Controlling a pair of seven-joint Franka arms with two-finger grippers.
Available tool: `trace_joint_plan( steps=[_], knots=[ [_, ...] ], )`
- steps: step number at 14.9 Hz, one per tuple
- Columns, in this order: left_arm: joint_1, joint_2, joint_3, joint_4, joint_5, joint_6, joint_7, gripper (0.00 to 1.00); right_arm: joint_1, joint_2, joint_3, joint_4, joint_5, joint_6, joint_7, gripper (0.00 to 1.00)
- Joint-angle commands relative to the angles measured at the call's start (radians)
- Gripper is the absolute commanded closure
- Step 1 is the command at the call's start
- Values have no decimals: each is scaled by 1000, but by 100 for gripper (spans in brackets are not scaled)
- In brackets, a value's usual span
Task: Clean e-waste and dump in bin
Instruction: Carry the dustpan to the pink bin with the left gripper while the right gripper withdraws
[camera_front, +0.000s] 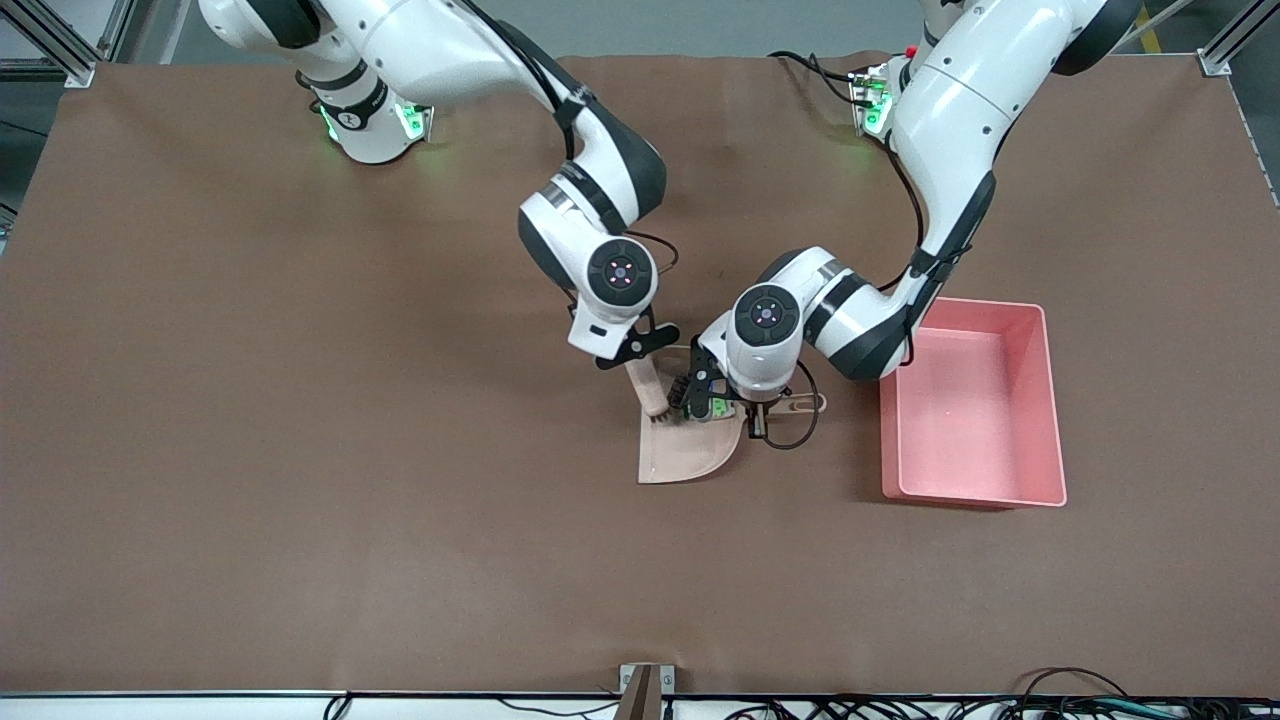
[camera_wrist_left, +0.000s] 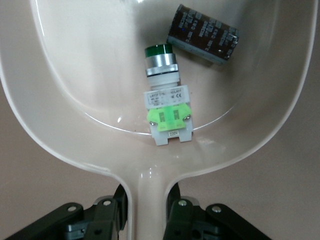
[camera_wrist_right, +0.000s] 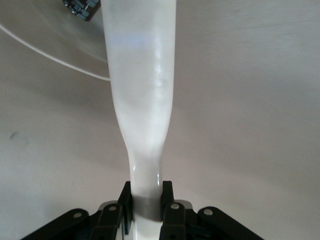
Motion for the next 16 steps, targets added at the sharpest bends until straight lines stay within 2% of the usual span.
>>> trace_joint_plan(
  steps=[1, 3, 6, 8, 11, 14, 16],
  knots=[
    [9, 21, -10, 21, -12, 39, 45, 100, -70, -91, 2, -40, 7, -66, -45, 100],
    [24, 23, -13, 15, -53, 91, 91, 100, -77, -149, -64, -102, -16, -42, -22, 100],
    [23, 20, -35, 16, -107, 105, 122, 100, -121, -280, -147, -311, -13, 110, -16, 100],
    [29, 14, -56, 21, -121, 105, 122, 100, -231, -334, -153, -406, -8, 163, -16, 100],
    [32, -21, -61, 25, -138, 105, 142, 100, -381, -341, -155, -506, -51, 219, -66, 100],
    [81, -61, -85, 39, -164, 104, 206, 100, -504, -393, -155, -723, -92, 375, -160, 100],
    [151, -95, -125, 39, -169, 85, 223, 100, -522, -464, -158, -855, -115, 457, -162, 100]
  ],
)
